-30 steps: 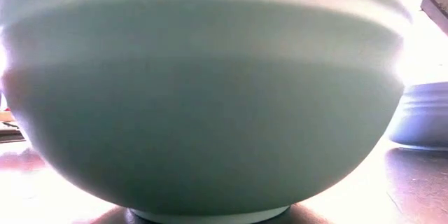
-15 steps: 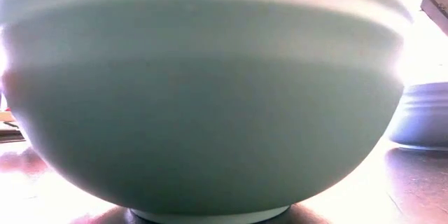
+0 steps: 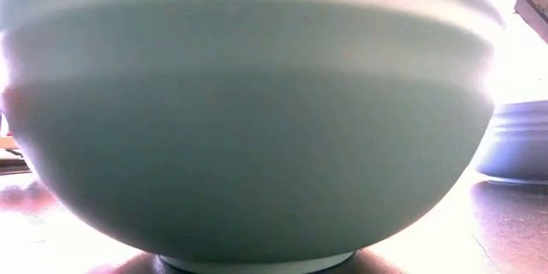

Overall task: Place and stack bowls onto a shelf
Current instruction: Stack the small pink bowl on top of the small blue bowl on the shelf, then stack the small yellow bowl on top of the small pink bowl on the shelf

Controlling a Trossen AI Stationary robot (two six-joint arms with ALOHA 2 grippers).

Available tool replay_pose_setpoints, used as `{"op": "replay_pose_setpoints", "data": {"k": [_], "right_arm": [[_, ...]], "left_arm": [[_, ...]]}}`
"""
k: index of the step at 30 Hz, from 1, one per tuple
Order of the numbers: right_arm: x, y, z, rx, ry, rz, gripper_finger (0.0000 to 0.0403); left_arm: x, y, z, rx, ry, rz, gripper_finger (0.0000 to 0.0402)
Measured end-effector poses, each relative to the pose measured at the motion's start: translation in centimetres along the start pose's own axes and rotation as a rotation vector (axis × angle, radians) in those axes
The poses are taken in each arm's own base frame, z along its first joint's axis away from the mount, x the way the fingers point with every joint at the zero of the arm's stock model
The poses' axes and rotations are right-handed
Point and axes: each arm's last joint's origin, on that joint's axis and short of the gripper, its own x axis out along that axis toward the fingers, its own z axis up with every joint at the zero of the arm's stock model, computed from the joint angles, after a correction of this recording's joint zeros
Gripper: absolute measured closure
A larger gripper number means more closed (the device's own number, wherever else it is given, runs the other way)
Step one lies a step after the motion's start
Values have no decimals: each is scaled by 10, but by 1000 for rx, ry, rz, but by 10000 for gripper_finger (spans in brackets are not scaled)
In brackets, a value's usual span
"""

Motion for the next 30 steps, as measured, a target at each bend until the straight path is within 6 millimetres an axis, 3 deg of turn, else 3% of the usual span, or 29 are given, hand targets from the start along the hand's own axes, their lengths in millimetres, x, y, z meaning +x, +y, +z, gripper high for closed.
{"op": "replay_pose_setpoints", "data": {"k": [11, 14, 20, 25, 30], "right_arm": [[0, 0, 0, 7, 5, 1, 161], [0, -1, -1, 8, 6, 1, 161], [0, -4, -2, 21, 9, -5, 161], [7, -17, -8, 112, 41, -12, 161], [22, -26, -26, 74, 166, 34, 161]], "left_arm": [[0, -2, -1, -6, -3, 8, 397], [-12, -5, 3, -23, -9, -16, 390], [-35, -13, 9, -17, -46, -60, 352], [-35, -13, 10, -8, -49, -59, 309], [-35, -12, 11, -11, -94, -5, 284]]}}
